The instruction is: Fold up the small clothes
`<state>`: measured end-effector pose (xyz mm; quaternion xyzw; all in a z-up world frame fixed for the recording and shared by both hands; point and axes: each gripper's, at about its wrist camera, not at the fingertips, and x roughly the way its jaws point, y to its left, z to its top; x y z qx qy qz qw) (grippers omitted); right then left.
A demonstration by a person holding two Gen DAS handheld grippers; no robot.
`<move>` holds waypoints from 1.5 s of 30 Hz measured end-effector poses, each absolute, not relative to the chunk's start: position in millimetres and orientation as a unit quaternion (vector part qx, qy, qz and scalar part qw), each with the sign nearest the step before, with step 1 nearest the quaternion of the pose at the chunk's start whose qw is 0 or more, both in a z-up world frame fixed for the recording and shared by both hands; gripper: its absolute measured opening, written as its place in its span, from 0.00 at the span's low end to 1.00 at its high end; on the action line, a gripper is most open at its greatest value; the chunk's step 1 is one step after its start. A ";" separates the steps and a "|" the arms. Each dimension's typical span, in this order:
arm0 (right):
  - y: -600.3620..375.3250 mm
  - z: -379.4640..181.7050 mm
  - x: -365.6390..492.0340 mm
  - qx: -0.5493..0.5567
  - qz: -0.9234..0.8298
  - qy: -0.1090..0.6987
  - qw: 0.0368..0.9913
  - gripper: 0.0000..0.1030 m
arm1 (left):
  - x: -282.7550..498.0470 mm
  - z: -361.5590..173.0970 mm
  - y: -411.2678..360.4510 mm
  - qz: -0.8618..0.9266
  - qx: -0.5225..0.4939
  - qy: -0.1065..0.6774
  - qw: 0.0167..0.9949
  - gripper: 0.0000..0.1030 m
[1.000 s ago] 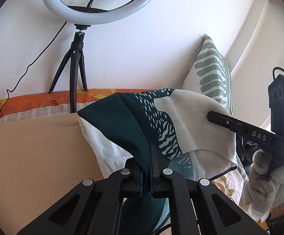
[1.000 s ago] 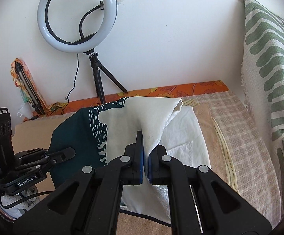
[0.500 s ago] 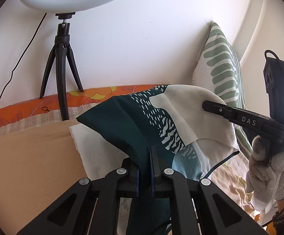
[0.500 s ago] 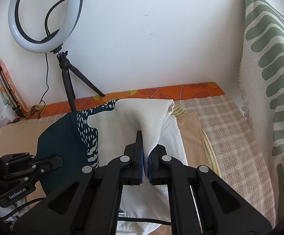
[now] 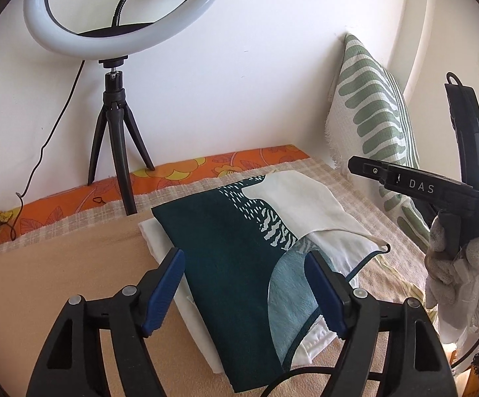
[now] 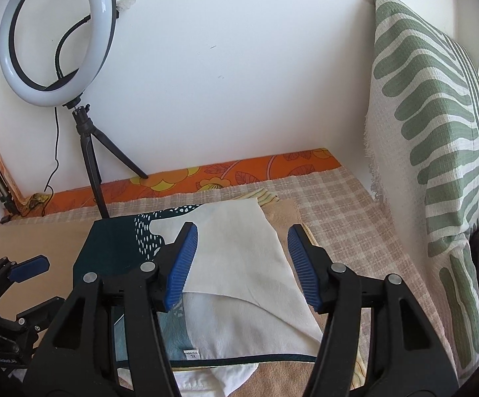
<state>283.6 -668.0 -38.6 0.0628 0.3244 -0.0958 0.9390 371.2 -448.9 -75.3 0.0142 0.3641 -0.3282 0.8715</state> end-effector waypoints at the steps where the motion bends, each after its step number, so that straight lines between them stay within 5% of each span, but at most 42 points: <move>1: -666.9 -36.8 280.6 0.064 -0.095 0.323 0.939 0.58 | 368.5 -73.1 -447.4 -0.328 0.014 0.363 0.872 0.75; 18: -626.4 12.2 215.9 0.050 -0.096 0.297 0.949 0.58 | 302.5 -20.7 -412.3 -0.325 0.029 0.323 0.888 0.76; 28: -576.3 39.0 166.2 0.041 -0.093 0.284 0.953 0.59 | 247.1 9.7 -369.4 -0.326 0.032 0.296 0.897 0.87; 45: -483.9 33.1 81.2 0.043 -0.081 0.257 0.962 0.94 | 168.3 3.4 -296.0 -0.315 0.044 0.288 0.903 1.00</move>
